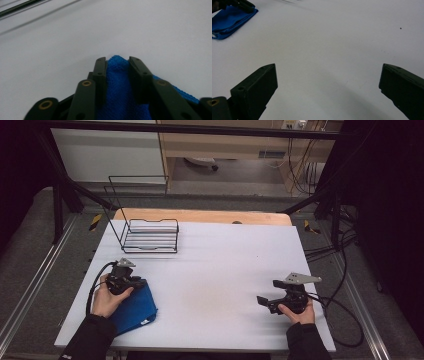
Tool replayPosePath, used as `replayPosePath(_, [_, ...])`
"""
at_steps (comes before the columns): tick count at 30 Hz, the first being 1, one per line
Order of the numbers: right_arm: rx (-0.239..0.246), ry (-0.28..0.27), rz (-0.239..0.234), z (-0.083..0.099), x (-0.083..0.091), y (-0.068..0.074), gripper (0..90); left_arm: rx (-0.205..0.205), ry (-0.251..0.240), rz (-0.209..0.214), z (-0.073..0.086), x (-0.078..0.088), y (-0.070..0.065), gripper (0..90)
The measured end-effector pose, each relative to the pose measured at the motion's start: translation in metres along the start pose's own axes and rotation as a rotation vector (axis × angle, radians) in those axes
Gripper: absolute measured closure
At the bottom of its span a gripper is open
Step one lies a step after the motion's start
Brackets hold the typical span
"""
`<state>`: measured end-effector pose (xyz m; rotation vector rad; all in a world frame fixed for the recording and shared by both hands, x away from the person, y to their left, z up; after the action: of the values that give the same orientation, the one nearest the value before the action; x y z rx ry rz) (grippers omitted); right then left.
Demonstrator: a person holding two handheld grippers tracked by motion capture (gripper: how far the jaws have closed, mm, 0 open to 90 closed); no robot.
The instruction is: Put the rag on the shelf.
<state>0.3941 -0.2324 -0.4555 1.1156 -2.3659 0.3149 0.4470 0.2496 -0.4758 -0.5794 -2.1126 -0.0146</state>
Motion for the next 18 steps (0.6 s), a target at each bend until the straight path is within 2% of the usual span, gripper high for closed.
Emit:
replayPosePath(1, [0.002, 0.001, 0.000, 0.000, 0.000, 0.000, 2.5, 0.001, 0.003, 0.006, 0.000, 0.000, -0.001, 80.6])
replayPosePath(8, [0.001, 0.000, -0.001, 0.000, 0.000, 0.000, 2.5, -0.004, 0.000, 0.044, 0.000, 0.001, 0.001, 86.3])
replayPosePath(12, [-0.001, -0.001, -0.001, 0.000, 0.000, 0.000, 2.5, -0.020, -0.045, 0.090, -0.002, 0.008, -0.002, 87.0])
replayPosePath(13, [0.000, 0.000, -0.001, 0.000, 0.000, 0.000, 2.5, -0.035, -0.077, 0.116, -0.005, 0.012, -0.005, 87.0])
replayPosePath(15, [0.002, 0.000, -0.001, 0.000, 0.000, 0.000, 2.5, -0.044, -0.091, 0.130, -0.006, 0.014, -0.008, 87.0])
replayPosePath(18, [0.001, -0.001, -0.001, 0.000, 0.000, 0.000, 2.5, -0.081, -0.109, 0.159, -0.009, 0.017, -0.017, 87.1])
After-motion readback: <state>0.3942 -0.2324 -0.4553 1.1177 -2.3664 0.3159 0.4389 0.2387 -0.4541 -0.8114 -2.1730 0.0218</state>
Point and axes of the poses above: each handheld gripper's, and its own axes: x roughly backward along the jaws, z roughly out of its underside, y roughly to its left, the point moved 5 cm from there along -x, roughly forward along the jaws, and after that the axes turned 13 degrees about x, right-handed, at the moved point
